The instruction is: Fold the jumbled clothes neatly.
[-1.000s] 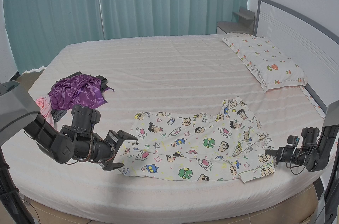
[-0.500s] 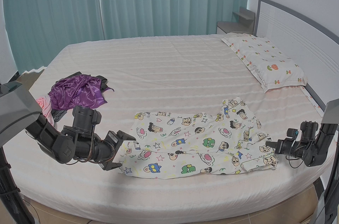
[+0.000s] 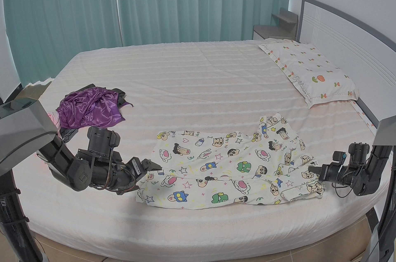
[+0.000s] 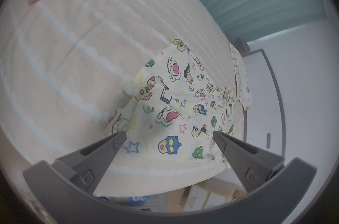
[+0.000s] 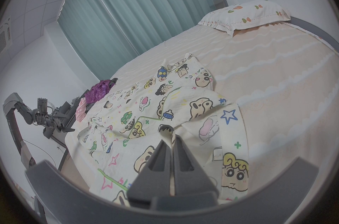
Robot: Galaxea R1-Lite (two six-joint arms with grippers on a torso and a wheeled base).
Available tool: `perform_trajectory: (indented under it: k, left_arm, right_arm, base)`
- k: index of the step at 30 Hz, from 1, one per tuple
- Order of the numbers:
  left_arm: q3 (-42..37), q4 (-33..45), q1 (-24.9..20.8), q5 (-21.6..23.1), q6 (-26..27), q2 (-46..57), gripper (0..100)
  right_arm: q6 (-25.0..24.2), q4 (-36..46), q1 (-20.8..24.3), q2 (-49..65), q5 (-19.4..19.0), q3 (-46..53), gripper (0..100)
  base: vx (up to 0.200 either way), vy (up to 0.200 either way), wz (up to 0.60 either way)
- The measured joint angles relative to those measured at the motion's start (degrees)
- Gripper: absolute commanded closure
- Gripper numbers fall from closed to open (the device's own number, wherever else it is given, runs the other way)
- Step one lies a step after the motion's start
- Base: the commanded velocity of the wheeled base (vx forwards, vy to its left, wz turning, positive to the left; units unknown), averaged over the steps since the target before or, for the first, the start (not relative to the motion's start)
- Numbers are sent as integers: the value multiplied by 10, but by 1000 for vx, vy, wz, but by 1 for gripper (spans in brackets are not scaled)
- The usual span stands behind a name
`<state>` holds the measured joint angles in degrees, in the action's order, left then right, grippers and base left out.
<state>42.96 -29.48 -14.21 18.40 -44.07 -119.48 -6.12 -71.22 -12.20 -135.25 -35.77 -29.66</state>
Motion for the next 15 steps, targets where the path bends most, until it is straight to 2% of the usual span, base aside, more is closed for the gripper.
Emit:
perform_trajectory:
  k: [7,15]
  left_arm:
    - [31,-6,10,11,122,-39,0]
    - [44,-60,12,38,160,-81,0]
  right_arm:
    - [-1,-28,1,-2,-5,20,100]
    - [-2,-33,1,-4,-6,29,100]
  base:
    - [0,0,0]
    - [0,0,0]
